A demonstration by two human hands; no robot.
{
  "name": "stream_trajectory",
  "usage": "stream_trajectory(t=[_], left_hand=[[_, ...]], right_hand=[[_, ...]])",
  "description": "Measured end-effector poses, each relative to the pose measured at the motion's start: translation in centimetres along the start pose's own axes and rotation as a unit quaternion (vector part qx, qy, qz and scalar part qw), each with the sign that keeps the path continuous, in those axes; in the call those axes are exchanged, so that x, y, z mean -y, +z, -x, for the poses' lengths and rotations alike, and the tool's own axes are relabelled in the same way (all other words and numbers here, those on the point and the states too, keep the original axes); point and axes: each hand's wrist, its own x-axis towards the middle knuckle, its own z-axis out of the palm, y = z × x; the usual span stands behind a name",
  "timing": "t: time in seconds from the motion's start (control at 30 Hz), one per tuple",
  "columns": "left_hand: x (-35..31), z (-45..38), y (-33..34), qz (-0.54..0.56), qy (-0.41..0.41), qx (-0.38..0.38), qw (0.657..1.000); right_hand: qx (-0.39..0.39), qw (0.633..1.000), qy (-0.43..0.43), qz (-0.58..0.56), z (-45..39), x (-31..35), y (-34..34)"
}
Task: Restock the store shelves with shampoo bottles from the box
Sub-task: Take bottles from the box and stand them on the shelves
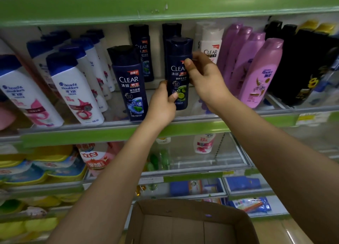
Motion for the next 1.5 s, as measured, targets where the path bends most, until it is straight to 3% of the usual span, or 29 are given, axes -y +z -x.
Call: stream_trajectory(t=[1.1, 1.23, 1.33, 1.5], left_hand=[[-0.9, 4.5, -0.6, 0.006, -0.011, 0.001, 1.000], [-0.1, 7.2, 0.5, 0.029, -0.006, -0.123, 0.992], [-0.3, 10.1, 2.3, 0.036, 0.022, -0.205, 0.978], [-3.0, 11.5, 5.7, 0.047, 0.095, -0.145, 0.984]], right_hand=[[0.019, 0.999, 0.003, 0.026, 3.6, 1.8, -0.5], [0.043, 0.999, 0.016, 0.019, 3.8, 1.9, -0.9], [0.019, 0.998, 0.031, 0.042, 4.0, 1.7, -1.9], [-0.079, 0.992, 0.046, 0.082, 3.4, 0.9, -4.9]])
